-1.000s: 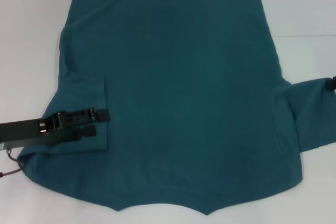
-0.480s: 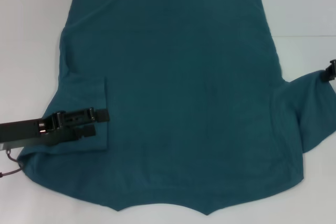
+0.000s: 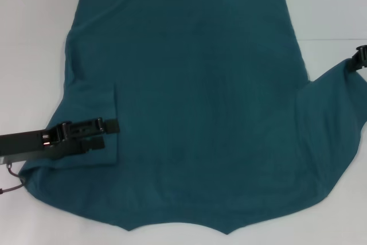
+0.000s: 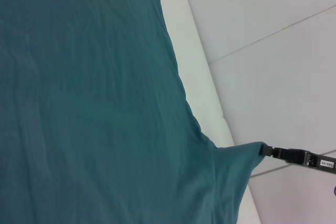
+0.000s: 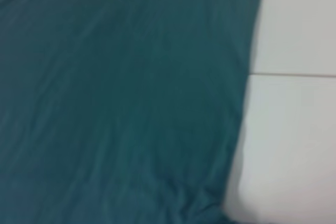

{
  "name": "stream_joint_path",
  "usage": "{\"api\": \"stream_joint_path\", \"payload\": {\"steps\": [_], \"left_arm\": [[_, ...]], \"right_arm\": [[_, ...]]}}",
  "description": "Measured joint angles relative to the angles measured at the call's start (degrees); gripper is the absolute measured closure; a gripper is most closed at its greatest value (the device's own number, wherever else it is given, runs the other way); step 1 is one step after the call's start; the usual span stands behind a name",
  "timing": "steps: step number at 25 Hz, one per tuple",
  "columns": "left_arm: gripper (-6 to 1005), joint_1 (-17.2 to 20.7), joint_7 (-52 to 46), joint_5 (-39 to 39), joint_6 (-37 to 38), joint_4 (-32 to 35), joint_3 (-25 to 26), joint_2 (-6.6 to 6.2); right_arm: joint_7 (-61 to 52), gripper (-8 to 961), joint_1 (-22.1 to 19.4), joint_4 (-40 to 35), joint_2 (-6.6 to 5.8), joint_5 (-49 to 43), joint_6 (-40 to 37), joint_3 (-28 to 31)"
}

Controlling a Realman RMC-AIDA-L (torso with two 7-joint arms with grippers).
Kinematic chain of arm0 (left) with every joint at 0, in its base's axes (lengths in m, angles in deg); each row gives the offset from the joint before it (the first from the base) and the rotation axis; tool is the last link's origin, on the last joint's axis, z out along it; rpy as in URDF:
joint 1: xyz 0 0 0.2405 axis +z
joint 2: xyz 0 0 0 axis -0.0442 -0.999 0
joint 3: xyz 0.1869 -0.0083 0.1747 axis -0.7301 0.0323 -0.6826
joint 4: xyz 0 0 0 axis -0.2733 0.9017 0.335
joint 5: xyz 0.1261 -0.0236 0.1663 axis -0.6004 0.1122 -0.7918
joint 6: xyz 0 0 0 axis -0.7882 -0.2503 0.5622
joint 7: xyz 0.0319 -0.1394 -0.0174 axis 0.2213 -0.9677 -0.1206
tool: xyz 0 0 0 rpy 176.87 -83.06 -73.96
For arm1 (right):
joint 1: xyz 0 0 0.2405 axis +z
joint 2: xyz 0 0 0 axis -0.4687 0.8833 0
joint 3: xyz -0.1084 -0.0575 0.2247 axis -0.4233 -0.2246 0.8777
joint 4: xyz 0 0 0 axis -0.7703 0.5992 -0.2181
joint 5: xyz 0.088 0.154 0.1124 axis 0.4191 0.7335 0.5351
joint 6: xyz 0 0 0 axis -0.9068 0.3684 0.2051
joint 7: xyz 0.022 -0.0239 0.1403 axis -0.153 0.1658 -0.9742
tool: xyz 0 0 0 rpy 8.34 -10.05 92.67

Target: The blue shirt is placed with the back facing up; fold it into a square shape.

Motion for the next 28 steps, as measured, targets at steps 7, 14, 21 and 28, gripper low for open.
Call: {"api": "stream_joint_path", "payload": {"steps": [7, 14, 21, 28], "left_arm": [[88, 0.0, 0.0, 0.0, -0.29, -0.09, 0.0, 0.02], [90, -0.08, -0.08, 0.0, -0.45, -0.15, 0.91, 0.0], [91, 0.06, -0.09, 0.0, -0.81, -0.16, 1.56, 0.16], [93, 0.15, -0.09, 0.0, -1.92, -0.25, 1.59, 0.25]], "right_arm": [[-1.19, 949, 2.32, 2.72, 1.19, -0.29, -6.41, -2.68], [-3.97, 949, 5.76, 4.02, 3.73, -0.37, -8.51, -4.99], [-8.61, 949, 8.5, 8.1, 4.17, -0.45, -1.41, -7.43], [-10.83, 947, 9.33, 9.36, 4.23, 0.09, 0.67, -6.47]]}}
